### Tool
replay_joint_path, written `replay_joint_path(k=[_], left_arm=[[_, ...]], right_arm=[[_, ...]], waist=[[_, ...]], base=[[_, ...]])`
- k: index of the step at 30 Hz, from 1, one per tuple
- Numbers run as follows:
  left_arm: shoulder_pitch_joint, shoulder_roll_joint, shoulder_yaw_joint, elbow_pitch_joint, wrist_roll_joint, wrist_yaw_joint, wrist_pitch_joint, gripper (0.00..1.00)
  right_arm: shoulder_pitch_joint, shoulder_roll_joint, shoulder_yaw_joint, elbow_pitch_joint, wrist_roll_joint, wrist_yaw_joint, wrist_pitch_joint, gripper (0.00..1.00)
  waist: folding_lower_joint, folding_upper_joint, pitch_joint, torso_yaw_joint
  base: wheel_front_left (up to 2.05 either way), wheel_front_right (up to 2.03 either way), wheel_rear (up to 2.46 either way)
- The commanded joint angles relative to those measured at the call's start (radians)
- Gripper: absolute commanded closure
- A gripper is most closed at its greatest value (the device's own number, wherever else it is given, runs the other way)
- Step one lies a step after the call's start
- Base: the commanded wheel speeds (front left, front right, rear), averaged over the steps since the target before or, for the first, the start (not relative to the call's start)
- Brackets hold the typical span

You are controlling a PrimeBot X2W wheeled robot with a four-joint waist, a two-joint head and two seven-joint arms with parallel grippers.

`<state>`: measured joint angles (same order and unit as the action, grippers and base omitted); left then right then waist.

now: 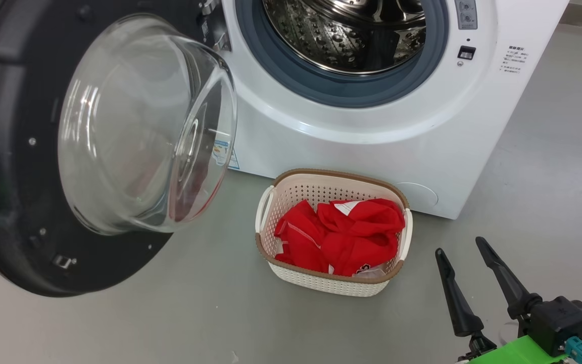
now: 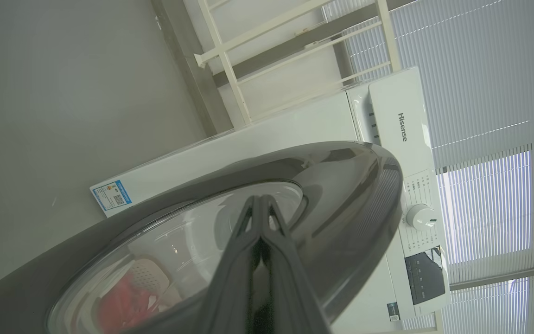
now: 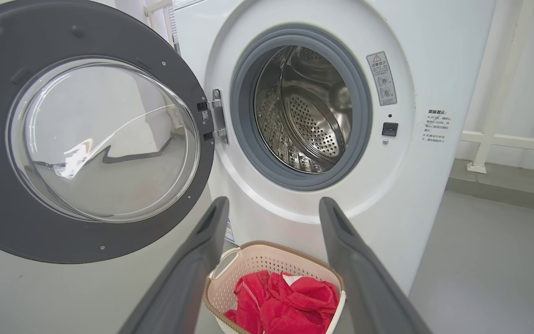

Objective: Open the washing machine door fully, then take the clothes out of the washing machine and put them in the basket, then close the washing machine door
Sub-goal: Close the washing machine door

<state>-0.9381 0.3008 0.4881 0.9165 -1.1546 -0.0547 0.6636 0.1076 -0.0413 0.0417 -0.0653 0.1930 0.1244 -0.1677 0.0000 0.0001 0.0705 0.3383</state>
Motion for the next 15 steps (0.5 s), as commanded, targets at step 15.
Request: replay_joint_path(k=[15], left_arm=[[0.113, -0.092, -0.007, -0.256, -0.058, 0.045, 0.101, 1.0]], right_arm=[[-0.043, -0.009, 0.023, -0.007, 0.025, 0.006, -0.028, 0.0]], waist=[[0.0, -0.0001, -0.01, -0.007]], base=[[0.0, 0.0, 0.0]])
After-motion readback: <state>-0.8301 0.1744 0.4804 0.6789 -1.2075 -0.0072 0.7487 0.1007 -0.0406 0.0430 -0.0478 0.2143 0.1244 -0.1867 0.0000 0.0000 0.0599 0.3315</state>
